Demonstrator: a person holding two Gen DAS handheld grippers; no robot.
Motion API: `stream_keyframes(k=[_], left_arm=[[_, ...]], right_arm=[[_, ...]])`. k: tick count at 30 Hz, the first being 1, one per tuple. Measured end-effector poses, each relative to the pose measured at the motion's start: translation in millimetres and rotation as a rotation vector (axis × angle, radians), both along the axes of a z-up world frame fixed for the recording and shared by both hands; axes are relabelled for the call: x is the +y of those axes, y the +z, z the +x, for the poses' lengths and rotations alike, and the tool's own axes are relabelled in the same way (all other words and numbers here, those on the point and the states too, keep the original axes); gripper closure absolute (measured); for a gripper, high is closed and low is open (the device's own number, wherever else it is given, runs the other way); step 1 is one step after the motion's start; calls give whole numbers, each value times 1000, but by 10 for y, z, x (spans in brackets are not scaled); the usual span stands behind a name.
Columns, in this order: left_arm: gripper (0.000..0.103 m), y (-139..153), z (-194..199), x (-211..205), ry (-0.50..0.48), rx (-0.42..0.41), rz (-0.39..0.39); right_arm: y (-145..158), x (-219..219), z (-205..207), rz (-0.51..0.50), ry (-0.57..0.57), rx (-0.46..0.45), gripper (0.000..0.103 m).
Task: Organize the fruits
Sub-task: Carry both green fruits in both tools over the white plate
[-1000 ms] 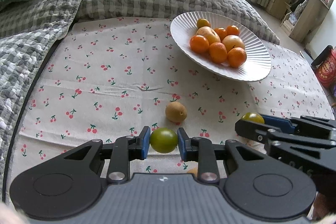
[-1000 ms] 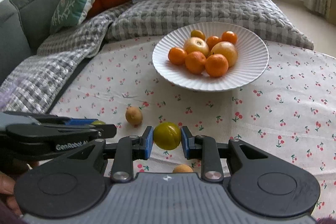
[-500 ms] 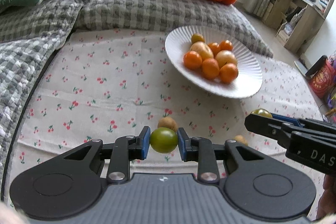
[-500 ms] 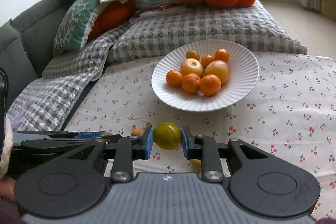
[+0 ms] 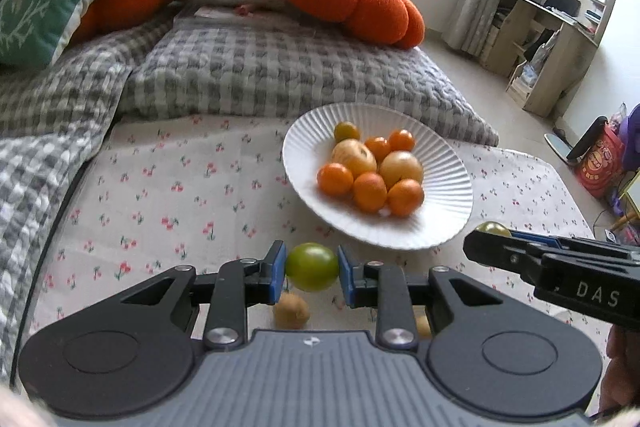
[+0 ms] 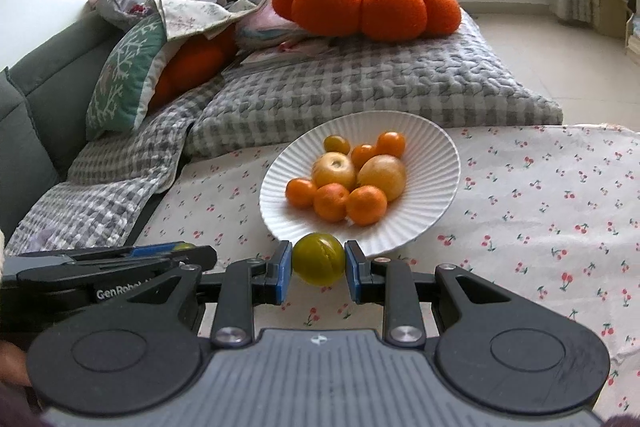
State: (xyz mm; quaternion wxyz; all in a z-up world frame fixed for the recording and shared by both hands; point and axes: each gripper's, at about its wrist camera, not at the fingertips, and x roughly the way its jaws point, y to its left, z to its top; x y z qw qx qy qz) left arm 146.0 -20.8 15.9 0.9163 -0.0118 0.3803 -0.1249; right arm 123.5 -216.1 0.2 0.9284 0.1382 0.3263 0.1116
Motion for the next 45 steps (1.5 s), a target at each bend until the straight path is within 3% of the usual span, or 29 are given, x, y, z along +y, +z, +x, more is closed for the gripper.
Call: stream_keyframes(k=[15,26,36,45], left_arm=[[82,41,443,2,19,-17,3],[82,-64,779,-80,8,-10,-25],[82,-233,1204,-203,-7,-4,-12],[81,-333,1317,-350,-31,-8,17]], right_arm=[[26,-221,339,4,-50,-6,78],[-110,-463,662,34,-83,39,78],[-270,-464,965,-17,-83,64,78],[-398,-477,1119,-50,-86,62,78]])
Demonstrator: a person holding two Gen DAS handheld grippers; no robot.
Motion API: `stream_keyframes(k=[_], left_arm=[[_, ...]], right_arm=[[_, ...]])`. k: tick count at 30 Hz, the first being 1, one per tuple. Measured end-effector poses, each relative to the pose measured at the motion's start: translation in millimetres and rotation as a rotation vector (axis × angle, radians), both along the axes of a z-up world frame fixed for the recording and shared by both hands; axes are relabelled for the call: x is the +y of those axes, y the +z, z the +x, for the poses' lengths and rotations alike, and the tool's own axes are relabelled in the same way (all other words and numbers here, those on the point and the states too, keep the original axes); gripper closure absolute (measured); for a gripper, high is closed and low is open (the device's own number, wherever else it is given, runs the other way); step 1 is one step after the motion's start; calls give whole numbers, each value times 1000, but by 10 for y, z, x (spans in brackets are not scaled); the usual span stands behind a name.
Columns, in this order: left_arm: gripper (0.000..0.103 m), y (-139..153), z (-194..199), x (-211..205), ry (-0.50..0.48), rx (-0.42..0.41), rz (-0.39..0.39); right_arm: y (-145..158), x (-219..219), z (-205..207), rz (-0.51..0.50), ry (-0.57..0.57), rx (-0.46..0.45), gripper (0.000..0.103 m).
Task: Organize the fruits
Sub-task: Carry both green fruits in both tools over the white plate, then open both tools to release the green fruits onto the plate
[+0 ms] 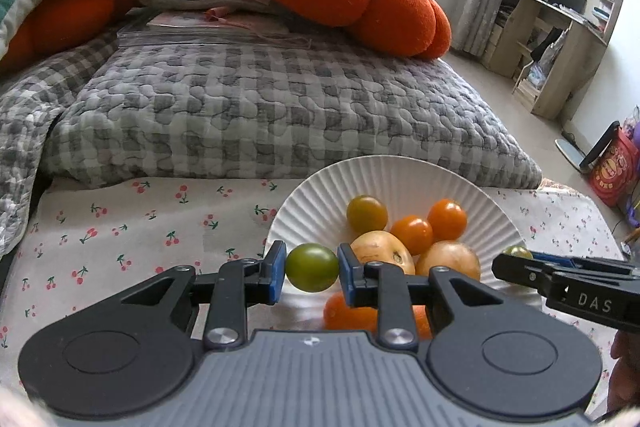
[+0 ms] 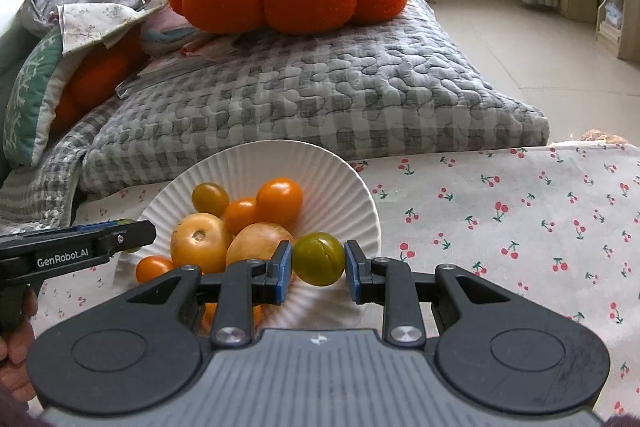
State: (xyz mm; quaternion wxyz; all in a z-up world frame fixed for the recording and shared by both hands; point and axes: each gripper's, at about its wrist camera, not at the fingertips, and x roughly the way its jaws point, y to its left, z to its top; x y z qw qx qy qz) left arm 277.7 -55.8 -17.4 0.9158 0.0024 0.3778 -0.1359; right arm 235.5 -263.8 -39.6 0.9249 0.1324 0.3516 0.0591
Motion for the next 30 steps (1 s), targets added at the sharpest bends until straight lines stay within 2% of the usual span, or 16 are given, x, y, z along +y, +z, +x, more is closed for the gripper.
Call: stream_keyframes(k=[12,21,30], left_arm=[[78,-36,-17,-19,-14,-3,13],[65,104,-116,25,0,-20,4],[62,240,-329,215,24,-29,28]], right_arm=[[36,22,-33,1,-22,-23,73],[116,55,-166,-31,-33,-38,71],[275,52,-370,-8,-45,-62,70]])
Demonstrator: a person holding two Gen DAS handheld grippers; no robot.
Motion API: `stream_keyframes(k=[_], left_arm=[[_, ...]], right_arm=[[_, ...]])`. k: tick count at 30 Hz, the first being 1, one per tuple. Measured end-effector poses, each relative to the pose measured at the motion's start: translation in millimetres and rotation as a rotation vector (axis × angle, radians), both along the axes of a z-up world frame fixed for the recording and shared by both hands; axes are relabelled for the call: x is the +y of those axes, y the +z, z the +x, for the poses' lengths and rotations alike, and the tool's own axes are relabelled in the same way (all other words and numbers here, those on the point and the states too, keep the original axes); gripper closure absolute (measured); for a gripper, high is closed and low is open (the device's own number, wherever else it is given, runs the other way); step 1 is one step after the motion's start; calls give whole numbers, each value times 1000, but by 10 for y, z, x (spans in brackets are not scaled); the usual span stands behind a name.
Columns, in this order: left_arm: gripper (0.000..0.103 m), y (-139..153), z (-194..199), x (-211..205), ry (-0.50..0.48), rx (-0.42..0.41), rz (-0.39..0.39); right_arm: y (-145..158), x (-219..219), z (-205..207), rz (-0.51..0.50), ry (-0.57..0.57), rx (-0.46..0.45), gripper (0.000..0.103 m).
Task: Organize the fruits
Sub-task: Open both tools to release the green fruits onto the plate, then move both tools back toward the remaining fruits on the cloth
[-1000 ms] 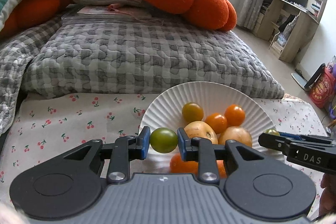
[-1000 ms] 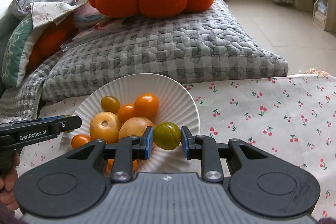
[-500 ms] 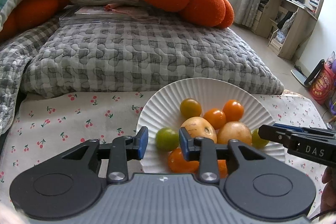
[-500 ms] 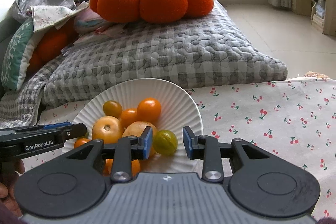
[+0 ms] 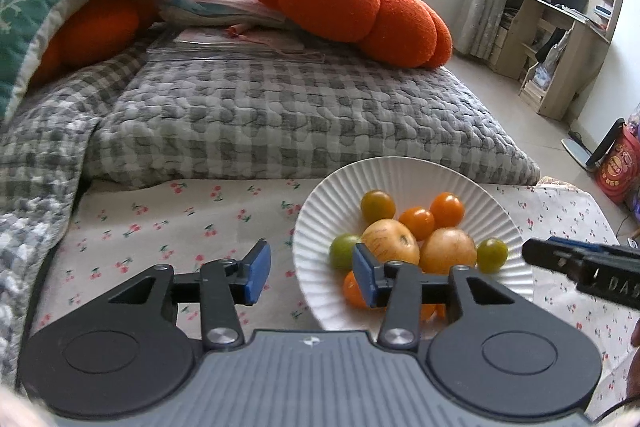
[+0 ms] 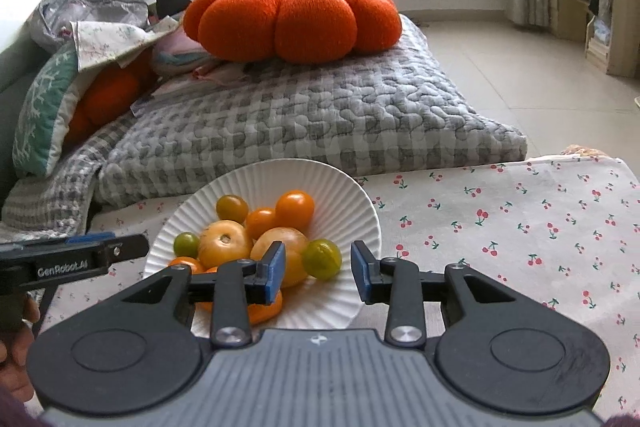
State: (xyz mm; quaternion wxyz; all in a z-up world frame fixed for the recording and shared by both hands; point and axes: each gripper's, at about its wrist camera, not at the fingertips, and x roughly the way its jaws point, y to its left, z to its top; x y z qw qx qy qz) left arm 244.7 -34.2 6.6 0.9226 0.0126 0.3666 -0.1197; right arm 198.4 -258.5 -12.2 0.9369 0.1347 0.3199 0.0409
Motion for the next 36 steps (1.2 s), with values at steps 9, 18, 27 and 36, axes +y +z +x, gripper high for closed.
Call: stream_keyframes(k=[9,18,27,36], left_arm=[[62,-7,-247,245,45,30,2],[62,64,-606,230,36,46,-19],[61,42,-929,156,40,57,11],[62,-129,-1160,132,9,134,-6]], right_arm=[[28,66,-222,5,16,9,69],[234,193,-544,16,84,-18,67],[314,174,-842,44,90,-21,60],[143,433,-982,-32,165,62,59]])
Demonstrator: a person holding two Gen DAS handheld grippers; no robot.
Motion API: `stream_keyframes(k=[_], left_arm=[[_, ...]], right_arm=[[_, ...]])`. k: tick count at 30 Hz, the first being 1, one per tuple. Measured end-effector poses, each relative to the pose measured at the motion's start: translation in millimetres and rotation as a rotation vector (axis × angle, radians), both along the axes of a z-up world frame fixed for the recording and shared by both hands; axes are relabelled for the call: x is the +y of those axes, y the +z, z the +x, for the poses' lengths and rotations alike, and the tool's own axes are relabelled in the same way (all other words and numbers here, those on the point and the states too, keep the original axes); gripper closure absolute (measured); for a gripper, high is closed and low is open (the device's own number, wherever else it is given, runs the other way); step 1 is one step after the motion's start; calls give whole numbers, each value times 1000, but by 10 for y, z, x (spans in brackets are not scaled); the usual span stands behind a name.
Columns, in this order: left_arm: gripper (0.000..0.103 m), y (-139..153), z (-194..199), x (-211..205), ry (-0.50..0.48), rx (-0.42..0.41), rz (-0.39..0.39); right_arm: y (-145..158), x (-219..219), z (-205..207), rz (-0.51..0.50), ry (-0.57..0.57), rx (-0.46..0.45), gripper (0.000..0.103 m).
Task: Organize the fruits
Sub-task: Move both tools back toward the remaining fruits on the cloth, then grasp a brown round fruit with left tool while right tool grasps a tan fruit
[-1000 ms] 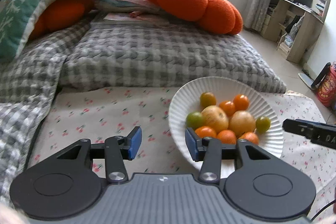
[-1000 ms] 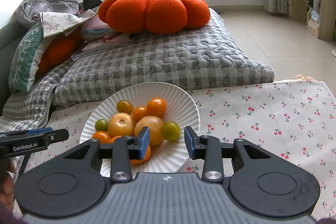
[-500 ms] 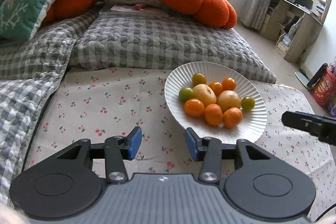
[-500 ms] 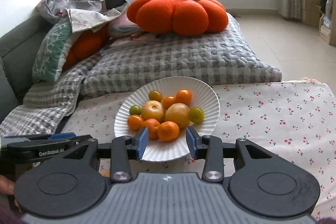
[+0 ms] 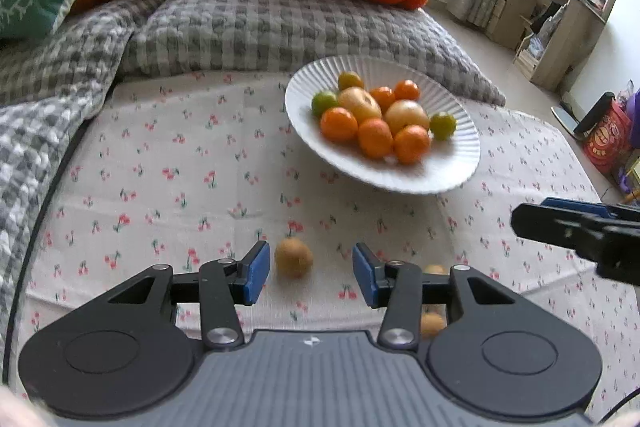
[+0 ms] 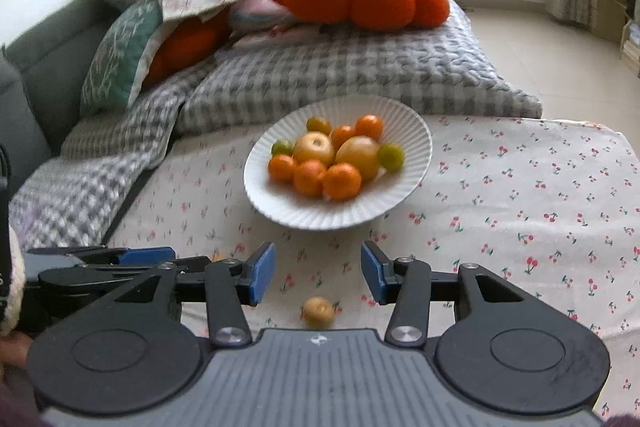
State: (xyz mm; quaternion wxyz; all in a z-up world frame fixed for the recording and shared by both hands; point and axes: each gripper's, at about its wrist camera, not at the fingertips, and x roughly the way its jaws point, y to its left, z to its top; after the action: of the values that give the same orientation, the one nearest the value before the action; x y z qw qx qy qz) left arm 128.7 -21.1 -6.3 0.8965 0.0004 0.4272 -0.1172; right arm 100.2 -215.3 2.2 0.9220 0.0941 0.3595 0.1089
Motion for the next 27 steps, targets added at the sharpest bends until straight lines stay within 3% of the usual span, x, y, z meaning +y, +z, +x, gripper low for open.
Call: stream_keyframes(k=[8,20,21,23,27], left_arm=[[62,-114,-140,-25,-24,23,25],[62,-356,-338,-102,-87,102,52],[66,-374,-339,-114,-95,113,58],[83,-420,-334,-114,-102,140,64],[84,-411,-309,-71,-90,140,49]], right_arm=[[-195,195,2,-48,40,81,59],[-392,283,46,6,59,201,59],[-397,292,44,5,62,203,59],[-399,303,52,-4,63,202,59],[-454,336,73,-22,71,216,59]])
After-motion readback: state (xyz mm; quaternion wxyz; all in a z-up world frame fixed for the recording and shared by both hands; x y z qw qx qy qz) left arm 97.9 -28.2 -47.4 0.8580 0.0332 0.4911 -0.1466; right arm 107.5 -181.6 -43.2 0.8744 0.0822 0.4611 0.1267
